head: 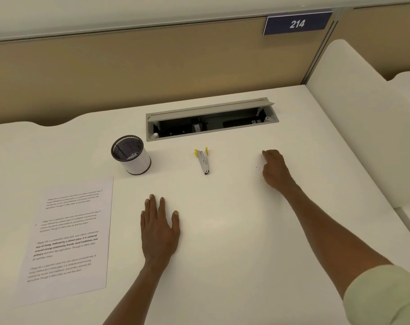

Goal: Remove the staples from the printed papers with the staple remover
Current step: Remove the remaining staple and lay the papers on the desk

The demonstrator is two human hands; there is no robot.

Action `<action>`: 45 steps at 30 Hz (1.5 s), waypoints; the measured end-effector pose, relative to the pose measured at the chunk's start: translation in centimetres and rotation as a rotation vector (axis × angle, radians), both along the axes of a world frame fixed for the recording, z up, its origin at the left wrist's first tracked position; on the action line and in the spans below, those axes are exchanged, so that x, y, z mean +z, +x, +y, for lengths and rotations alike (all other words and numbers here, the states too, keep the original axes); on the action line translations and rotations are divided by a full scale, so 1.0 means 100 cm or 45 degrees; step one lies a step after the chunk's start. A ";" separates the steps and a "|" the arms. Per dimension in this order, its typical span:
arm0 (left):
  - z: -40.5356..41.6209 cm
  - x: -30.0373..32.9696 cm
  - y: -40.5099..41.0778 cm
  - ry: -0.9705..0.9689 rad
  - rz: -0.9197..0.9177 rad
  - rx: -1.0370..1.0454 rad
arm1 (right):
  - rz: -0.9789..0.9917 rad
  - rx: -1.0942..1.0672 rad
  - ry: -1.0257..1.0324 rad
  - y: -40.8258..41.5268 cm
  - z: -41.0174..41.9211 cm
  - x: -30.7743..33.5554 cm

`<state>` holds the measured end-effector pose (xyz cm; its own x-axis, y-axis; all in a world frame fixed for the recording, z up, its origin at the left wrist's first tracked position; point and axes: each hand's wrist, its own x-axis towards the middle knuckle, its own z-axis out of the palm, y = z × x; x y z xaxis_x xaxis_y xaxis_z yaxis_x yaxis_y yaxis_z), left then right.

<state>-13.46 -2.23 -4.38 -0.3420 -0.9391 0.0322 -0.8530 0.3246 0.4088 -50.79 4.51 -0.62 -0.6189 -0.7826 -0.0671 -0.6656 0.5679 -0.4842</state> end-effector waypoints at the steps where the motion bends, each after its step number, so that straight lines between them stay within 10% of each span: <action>1: 0.000 0.000 0.000 0.000 0.001 -0.002 | 0.022 0.057 0.090 -0.004 -0.006 0.001; 17: 0.001 0.001 0.000 0.007 0.014 0.002 | 0.024 0.079 -0.266 -0.013 0.000 0.012; 26: 0.000 0.000 0.001 -0.002 0.005 0.000 | -0.168 -0.195 0.152 -0.054 -0.028 0.007; 45: 0.001 0.003 0.000 0.006 0.011 0.007 | 0.229 0.672 0.559 0.009 0.001 0.022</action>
<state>-13.48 -2.14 -4.12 -0.3367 -0.9411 0.0305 -0.8513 0.3181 0.4173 -49.88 4.65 1.62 -0.1953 -0.9052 -0.3775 -0.9539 0.2648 -0.1412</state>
